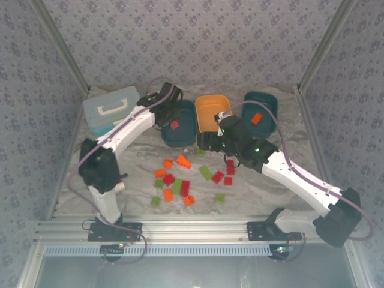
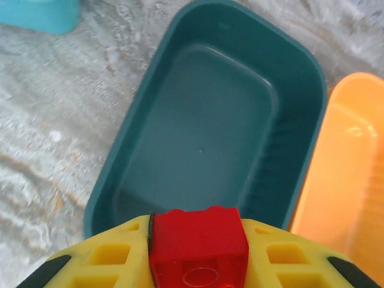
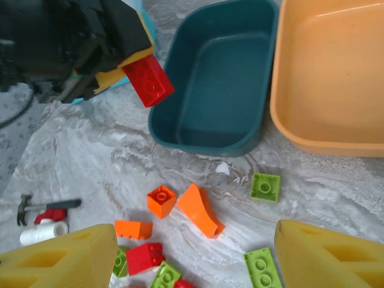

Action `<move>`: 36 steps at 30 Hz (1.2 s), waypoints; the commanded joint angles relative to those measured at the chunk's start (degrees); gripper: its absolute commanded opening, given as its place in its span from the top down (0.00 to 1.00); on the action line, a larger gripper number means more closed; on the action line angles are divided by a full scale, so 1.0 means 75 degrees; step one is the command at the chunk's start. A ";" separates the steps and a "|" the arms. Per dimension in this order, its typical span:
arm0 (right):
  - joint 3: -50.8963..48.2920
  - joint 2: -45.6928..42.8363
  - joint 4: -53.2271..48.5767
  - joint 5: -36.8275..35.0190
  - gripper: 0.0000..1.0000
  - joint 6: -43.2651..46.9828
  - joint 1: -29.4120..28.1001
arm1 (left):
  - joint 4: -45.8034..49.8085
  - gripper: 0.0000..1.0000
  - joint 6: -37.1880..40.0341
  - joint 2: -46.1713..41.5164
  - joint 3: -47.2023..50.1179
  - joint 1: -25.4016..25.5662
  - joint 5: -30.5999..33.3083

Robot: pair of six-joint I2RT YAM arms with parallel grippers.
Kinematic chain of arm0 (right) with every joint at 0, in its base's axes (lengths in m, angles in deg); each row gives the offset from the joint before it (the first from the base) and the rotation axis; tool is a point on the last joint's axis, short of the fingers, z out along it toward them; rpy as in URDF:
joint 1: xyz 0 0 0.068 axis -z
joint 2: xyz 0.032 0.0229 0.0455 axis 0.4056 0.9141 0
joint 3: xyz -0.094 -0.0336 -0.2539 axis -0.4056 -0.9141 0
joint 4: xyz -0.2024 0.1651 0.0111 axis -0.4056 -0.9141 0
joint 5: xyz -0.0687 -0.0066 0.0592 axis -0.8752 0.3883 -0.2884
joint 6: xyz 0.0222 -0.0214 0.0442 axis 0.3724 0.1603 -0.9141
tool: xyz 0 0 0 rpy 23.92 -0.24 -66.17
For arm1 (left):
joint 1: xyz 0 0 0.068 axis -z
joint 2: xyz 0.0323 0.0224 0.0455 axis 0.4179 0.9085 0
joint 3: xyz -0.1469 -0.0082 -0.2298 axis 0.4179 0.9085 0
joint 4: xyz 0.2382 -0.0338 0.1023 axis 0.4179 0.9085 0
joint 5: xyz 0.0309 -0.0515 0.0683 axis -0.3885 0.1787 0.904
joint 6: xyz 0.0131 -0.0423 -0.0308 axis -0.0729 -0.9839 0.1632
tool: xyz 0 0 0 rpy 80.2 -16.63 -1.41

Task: Sort the legos into containers by color

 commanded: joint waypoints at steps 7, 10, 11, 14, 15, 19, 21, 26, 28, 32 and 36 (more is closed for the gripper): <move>0.0094 -0.0010 0.0085 0.0304 0.28 -0.0314 0.0286 | 0.0780 0.63 0.1330 0.2675 -0.2709 -0.0079 0.0016; -0.0056 -0.0089 -0.0015 0.0223 0.28 -0.0311 0.0309 | 0.1124 0.59 0.1437 0.3218 -0.3370 -0.0079 0.0030; -0.0097 -0.0104 -0.0116 0.0111 0.28 -0.0483 0.0326 | 0.1191 0.58 0.1436 0.3329 -0.3471 -0.0082 0.0041; -0.0289 -0.0116 -0.0365 0.0027 0.29 -0.0709 0.0485 | 0.1261 0.54 0.1421 0.3497 -0.3568 -0.0093 -0.0018; -0.0379 -0.0124 -0.0400 0.0019 0.29 -0.0761 0.0533 | 0.1294 0.53 0.1404 0.3508 -0.3597 -0.0094 -0.0037; -0.0711 -0.0098 -0.0378 0.0201 0.29 -0.0792 0.0657 | 0.1362 0.45 0.1439 0.3462 -0.3609 -0.0126 -0.0105; -0.0702 0.0030 -0.0524 0.0241 0.29 -0.0678 0.0666 | 0.1372 0.39 0.1462 0.3305 -0.3599 -0.0120 -0.0113; -0.0687 0.0472 -0.1067 0.0147 0.32 -0.0110 0.0547 | 0.1280 0.22 0.1515 0.2584 -0.3587 -0.0124 -0.0289; -0.0675 0.0650 -0.1299 0.0173 0.33 0.0172 0.0488 | 0.1238 0.17 0.1533 0.2176 -0.3526 -0.0115 -0.0346; -0.0431 0.0843 -0.2433 -0.0203 0.39 0.0230 0.0144 | 0.1123 0.10 0.1561 0.1180 -0.3152 -0.0117 -0.0485; -0.0508 0.0668 -0.3784 -0.1006 0.34 -0.0763 -0.0765 | 0.0762 0.02 0.1884 -0.0073 -0.2088 -0.0087 -0.1161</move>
